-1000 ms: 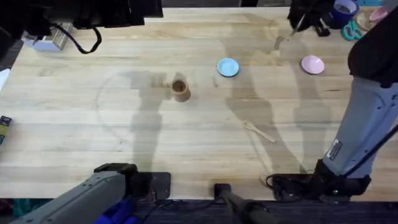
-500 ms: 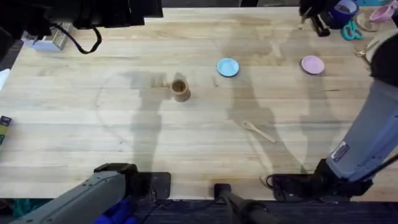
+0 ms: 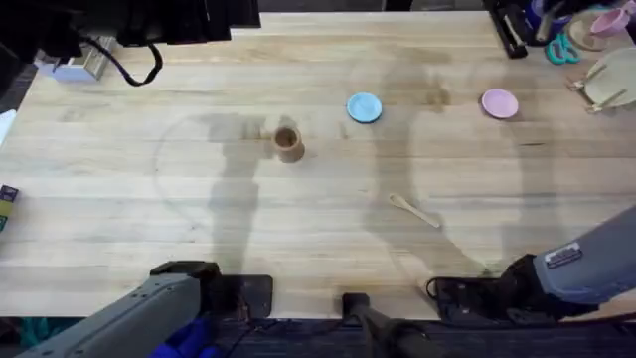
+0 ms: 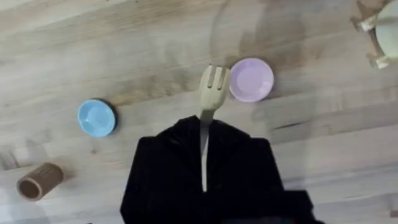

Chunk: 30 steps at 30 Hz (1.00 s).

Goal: Pick up a utensil and set it on the pink plate, then put the other utensil in the container.

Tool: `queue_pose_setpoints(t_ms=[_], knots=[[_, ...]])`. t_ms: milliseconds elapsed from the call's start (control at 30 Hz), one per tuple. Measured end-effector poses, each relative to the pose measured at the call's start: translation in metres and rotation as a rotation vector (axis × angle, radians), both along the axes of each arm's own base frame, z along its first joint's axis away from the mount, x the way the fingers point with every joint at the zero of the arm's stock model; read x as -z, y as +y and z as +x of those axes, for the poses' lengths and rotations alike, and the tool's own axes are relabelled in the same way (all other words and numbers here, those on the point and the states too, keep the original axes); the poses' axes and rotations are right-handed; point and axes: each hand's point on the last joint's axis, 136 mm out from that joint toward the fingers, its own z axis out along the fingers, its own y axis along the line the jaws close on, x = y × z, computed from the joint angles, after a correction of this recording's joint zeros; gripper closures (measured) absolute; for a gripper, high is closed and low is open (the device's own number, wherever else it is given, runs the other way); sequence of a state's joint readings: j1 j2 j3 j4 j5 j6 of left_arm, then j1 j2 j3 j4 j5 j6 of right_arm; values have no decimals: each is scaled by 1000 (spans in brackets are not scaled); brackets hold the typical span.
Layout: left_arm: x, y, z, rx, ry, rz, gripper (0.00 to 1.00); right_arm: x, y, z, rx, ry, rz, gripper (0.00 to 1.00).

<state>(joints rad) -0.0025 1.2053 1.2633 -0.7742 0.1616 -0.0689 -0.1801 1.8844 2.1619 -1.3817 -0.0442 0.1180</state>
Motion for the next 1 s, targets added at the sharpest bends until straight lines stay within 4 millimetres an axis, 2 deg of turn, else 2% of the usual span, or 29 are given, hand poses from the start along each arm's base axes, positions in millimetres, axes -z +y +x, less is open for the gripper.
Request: queue_pose_setpoints(t_ms=[33,67,200,733,867,1000], knots=[[0,0,0,0,0,0,7,1,-4,-4,7,5,14,968],[0,0,0,0,0,0,7,10,-18,-18,35,31,53,968],[0,0,0,0,0,0,7,20,-34,-28,76,64,73,968],[0,0,0,0,0,0,8,25,-68,-33,165,95,-69,967],[0,0,0,0,0,0,9,44,-70,-32,175,120,-75,966],[0,0,0,0,0,0,8,75,-71,-32,186,154,-64,966]])
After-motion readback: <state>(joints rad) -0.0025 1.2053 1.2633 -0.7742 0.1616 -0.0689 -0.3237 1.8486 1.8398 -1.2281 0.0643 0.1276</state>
